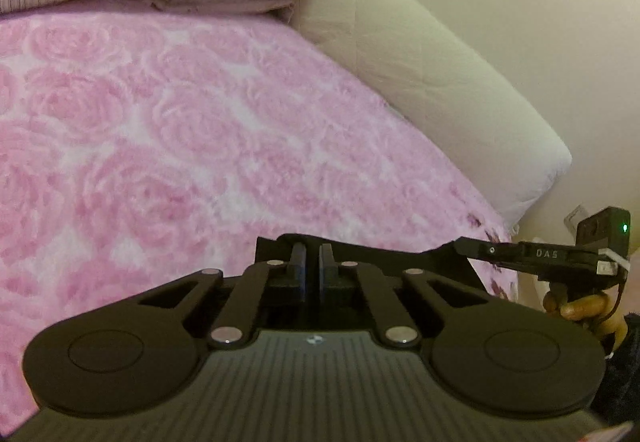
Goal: Fold clothes
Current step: 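Press the folded trousers flat with both closed grippers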
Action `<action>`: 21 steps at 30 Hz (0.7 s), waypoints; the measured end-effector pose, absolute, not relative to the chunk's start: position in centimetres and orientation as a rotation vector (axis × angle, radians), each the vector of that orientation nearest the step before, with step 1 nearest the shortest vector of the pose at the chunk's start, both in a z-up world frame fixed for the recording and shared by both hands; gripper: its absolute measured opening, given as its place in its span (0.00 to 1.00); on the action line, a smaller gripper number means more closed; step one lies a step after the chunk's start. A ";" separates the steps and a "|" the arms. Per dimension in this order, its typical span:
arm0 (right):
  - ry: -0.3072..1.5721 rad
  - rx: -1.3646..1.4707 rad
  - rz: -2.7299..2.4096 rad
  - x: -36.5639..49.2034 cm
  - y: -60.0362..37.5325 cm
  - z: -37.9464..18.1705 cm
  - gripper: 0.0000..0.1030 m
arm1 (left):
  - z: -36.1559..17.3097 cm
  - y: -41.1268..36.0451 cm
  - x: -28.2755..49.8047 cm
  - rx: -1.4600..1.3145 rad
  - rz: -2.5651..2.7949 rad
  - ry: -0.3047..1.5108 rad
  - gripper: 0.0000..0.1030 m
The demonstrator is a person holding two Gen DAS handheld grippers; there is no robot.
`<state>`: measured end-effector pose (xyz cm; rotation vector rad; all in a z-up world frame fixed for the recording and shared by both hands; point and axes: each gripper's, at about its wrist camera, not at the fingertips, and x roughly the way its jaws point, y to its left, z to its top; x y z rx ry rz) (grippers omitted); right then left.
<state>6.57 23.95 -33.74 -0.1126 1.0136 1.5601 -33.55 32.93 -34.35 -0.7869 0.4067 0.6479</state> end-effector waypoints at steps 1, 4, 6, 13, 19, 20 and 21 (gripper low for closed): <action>1.016 -0.109 1.557 6.7 24.0 -33.8 0.02 | -34.5 33.1 -33.5 -0.792 0.650 0.409 0.03; 1.091 -0.014 1.528 7.9 23.4 -34.3 0.03 | -34.8 33.3 -33.6 -0.820 0.652 0.406 0.04; 1.095 0.033 1.517 8.4 22.5 -34.1 0.03 | -35.0 33.4 -34.1 -0.850 0.649 0.384 0.05; 1.089 -0.047 1.507 7.2 22.5 -33.7 0.03 | -35.3 33.7 -34.1 -0.886 0.649 0.374 0.06; 1.068 -0.045 1.478 7.1 22.3 -33.5 0.03 | -35.6 33.8 -34.1 -0.904 0.653 0.377 0.11; 1.061 -0.017 1.474 7.3 22.0 -33.2 0.03 | -35.6 33.7 -34.2 -0.904 0.651 0.373 0.11; 1.058 0.003 1.476 7.6 21.7 -33.1 0.04 | -35.4 33.6 -34.4 -0.904 0.650 0.360 0.11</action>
